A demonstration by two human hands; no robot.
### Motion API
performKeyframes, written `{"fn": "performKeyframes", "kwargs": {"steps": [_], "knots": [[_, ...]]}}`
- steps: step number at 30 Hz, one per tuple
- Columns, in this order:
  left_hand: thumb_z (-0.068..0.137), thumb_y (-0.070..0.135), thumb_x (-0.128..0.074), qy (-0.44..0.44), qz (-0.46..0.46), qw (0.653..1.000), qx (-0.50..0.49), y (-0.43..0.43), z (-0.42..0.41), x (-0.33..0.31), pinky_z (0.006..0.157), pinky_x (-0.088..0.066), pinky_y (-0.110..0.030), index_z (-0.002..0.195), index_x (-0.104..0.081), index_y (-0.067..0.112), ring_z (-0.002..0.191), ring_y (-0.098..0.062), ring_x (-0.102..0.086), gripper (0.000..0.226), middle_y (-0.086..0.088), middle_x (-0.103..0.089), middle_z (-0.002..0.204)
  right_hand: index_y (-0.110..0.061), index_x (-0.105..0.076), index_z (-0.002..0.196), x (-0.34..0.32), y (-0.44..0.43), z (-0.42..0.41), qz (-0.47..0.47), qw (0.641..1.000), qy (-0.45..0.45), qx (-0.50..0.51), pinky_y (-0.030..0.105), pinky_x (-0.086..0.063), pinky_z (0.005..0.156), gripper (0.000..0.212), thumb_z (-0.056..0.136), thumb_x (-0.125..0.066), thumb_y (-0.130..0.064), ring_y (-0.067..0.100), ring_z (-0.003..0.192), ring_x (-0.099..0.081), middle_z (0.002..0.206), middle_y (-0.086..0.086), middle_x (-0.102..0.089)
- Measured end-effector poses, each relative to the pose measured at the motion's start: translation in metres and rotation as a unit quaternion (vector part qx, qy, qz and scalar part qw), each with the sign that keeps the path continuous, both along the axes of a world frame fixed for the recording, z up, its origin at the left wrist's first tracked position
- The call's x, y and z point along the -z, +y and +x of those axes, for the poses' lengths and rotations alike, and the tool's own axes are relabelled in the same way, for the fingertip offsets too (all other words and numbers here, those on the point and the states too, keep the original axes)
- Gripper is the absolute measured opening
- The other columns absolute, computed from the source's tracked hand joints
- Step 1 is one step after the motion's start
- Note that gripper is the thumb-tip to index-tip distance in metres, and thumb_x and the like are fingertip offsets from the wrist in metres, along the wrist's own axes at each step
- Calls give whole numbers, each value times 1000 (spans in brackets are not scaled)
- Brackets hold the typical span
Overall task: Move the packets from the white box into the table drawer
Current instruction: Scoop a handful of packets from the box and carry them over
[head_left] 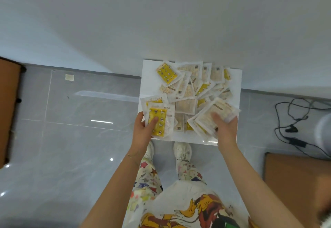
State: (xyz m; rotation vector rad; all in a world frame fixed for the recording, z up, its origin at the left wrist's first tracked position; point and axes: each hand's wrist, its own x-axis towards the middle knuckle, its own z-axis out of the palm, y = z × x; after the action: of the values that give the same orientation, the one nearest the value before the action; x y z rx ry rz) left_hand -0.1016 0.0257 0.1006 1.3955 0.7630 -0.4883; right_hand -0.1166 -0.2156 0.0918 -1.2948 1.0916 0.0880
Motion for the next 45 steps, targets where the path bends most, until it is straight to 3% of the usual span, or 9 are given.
{"fn": "performKeyframes", "kwargs": {"steps": [5,10,14,17,22,27,30,36,45], "knots": [[91,16,-65,-36,27,998,-44,5,9,-57,63,-58,-27,114,-55,19,93,-19,-71,26,-3,-70,108,-23,-45,130,-66,30,40,73,988,-50,-128,40,-55,88,57,82,-73,-9,14,109,-64,121,-3,-64],[92,14,-64,-93,86,984,-124,33,-3,-128,65,-57,-22,114,-55,14,86,-10,-71,24,1,-69,103,-24,-34,140,-133,66,64,59,961,-58,-263,39,-53,92,74,80,-76,-16,16,114,-59,130,-2,-57],[92,16,-63,-109,132,969,-176,76,-37,-174,62,-54,-17,109,-55,15,88,-13,-70,19,0,-69,102,-27,-38,134,-184,108,59,44,932,-81,-352,22,-52,73,66,82,-73,-8,14,112,-58,127,-3,-57],[92,18,-64,-104,144,960,-218,112,-73,-198,67,-57,-21,113,-55,15,92,-16,-70,23,-2,-69,106,-26,-31,142,-212,150,45,45,909,-82,-406,20,-53,72,75,82,-73,-9,14,114,-58,129,-5,-55],[93,18,-62,-110,121,933,-319,177,-137,-218,67,-57,-24,115,-51,18,94,-20,-70,24,-5,-68,109,-23,-37,134,-236,244,12,52,870,-86,-483,19,-54,64,65,82,-72,-5,9,103,-61,117,-7,-59],[94,21,-62,-96,147,912,-371,250,-193,-221,71,-59,-29,125,-45,14,88,-17,-70,37,-8,-68,109,-23,-38,133,-240,351,-28,32,829,-86,-551,28,-58,75,66,81,-73,-6,13,105,-60,118,-7,-57],[93,20,-62,-100,152,901,-393,296,-226,-223,76,-60,-37,122,-45,15,88,-18,-71,34,-5,-69,105,-20,-39,131,-249,410,-49,30,820,-75,-567,18,-56,62,59,83,-71,-6,12,97,-62,117,-3,-58],[93,22,-63,-95,158,868,-460,376,-287,-230,71,-59,-27,119,-42,28,85,-12,-71,34,1,-70,102,-21,-36,131,-260,508,-86,29,777,-88,-623,18,-55,61,58,85,-69,-8,7,95,-63,117,-4,-58],[93,19,-62,-81,148,807,-566,445,-353,-232,65,-57,-23,119,-41,28,78,-4,-71,35,8,-69,97,-24,-37,122,-263,612,-135,12,697,-130,-705,17,-55,64,54,84,-70,-5,1,90,-63,107,-13,-57]]}}
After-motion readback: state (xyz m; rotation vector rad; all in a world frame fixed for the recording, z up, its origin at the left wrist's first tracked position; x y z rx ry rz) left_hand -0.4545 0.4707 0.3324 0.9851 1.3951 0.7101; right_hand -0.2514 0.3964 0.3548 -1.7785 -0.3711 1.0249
